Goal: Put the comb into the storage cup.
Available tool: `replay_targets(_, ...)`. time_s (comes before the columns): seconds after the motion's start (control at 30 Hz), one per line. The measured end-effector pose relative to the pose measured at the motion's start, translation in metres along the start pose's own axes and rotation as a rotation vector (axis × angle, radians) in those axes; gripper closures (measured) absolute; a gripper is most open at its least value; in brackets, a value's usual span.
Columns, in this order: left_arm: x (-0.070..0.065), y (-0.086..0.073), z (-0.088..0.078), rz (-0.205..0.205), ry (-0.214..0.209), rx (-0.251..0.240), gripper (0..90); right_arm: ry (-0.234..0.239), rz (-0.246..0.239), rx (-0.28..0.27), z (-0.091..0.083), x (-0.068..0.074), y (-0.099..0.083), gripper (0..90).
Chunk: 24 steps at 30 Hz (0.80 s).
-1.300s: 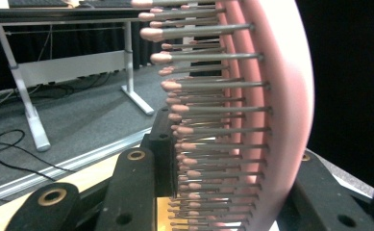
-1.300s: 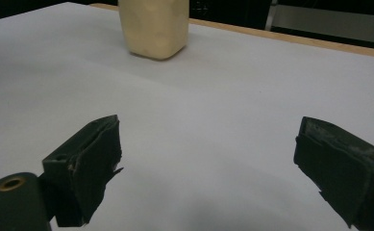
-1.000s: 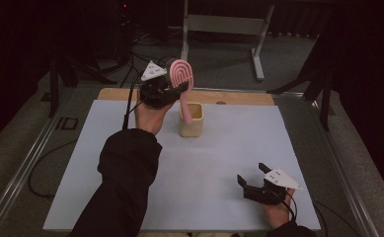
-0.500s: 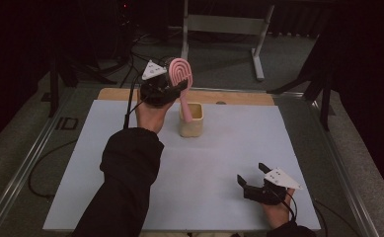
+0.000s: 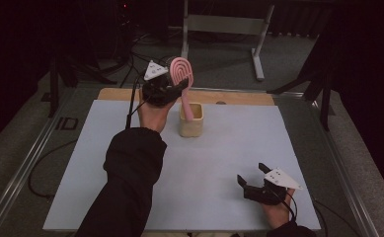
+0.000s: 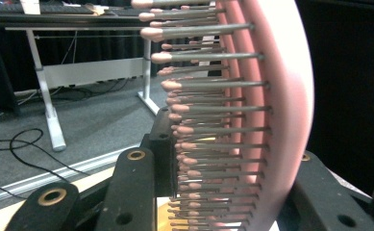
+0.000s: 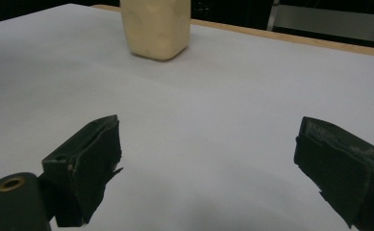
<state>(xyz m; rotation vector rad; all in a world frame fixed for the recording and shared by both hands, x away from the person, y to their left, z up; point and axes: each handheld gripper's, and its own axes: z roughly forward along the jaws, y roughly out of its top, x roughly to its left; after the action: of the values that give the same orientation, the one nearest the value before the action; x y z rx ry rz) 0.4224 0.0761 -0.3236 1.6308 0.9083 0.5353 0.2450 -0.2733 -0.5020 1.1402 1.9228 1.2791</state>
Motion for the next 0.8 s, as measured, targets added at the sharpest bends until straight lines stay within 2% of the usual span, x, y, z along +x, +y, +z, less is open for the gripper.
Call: replay_targets(0.8, -0.006, -0.007, 0.018, 0.0, 0.037, -0.017, 64.4, 0.002, 0.008, -0.004, 0.0, 0.0, 0.0, 8.9)
